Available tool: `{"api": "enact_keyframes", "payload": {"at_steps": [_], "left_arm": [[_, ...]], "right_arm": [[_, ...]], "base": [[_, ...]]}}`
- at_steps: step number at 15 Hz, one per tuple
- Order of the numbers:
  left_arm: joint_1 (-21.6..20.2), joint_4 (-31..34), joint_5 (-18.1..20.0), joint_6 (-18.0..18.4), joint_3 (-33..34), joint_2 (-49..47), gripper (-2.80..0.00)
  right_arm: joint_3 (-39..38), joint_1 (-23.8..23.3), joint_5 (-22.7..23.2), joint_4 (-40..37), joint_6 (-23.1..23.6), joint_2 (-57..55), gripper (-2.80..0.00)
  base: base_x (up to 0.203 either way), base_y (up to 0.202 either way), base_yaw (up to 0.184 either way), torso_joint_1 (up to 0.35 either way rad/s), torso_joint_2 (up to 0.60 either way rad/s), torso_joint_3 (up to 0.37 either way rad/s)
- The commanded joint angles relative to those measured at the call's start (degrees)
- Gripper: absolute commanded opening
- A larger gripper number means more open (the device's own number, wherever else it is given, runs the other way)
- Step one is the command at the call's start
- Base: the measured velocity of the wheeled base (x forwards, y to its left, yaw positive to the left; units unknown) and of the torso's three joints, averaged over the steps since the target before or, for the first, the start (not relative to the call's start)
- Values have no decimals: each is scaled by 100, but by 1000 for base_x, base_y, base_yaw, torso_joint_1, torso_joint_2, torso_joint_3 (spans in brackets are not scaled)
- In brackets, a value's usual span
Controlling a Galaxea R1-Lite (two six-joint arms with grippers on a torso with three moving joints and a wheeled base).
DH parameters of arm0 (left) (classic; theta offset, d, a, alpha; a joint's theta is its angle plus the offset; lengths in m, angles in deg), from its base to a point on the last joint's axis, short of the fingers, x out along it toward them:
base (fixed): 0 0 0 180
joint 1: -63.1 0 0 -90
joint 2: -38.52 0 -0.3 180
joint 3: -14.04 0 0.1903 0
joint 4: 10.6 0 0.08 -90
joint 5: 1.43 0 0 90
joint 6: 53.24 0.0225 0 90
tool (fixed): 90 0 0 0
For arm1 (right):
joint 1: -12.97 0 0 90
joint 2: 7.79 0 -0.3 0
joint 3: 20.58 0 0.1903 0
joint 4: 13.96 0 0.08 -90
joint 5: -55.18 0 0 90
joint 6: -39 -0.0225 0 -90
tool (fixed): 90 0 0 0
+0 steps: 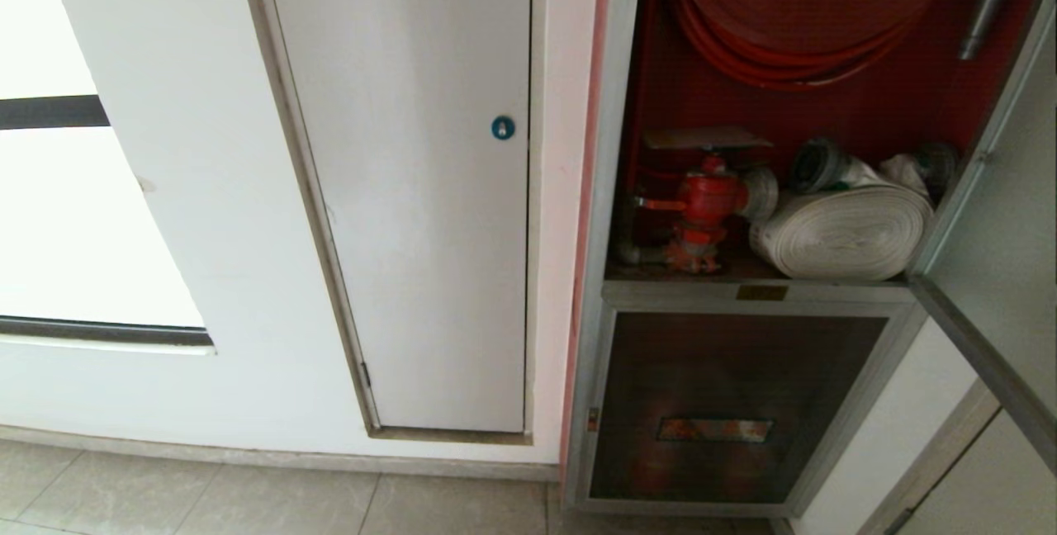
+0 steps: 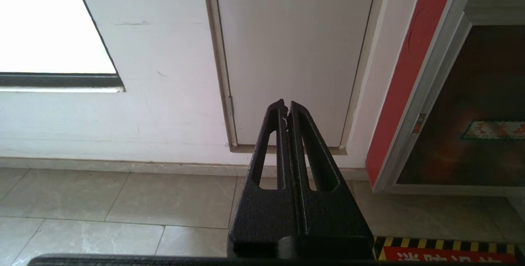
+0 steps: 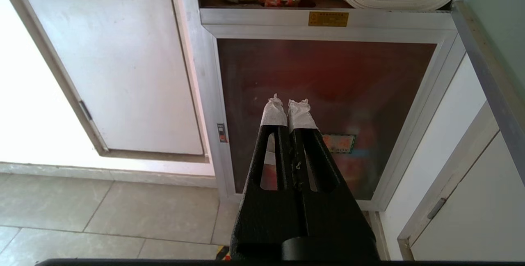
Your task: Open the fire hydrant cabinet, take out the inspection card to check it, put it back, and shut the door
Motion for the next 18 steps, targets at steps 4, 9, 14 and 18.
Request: {"api": "enact_keyframes", "payload": {"at_steps": [4,9,14,18], "left_arm": [[0,-1,0,0,0,1,-280],[0,-1,0,0,0,-7,-280],[0,-1,0,0,0,-6,-280],[0,-1,0,0,-1,-7,-280]], "right_arm": [[-26,2,2,2,-2,0,-280],[-26,2,2,2,-2,0,-280],[-26,2,2,2,-2,0,-280],[-26,2,2,2,-2,0,-280]], "base": [[0,0,0,0,0,0],[0,0,0,0,0,0],[47,0,1,-3,-4,3],[193,0,0,11,3,-2]]}}
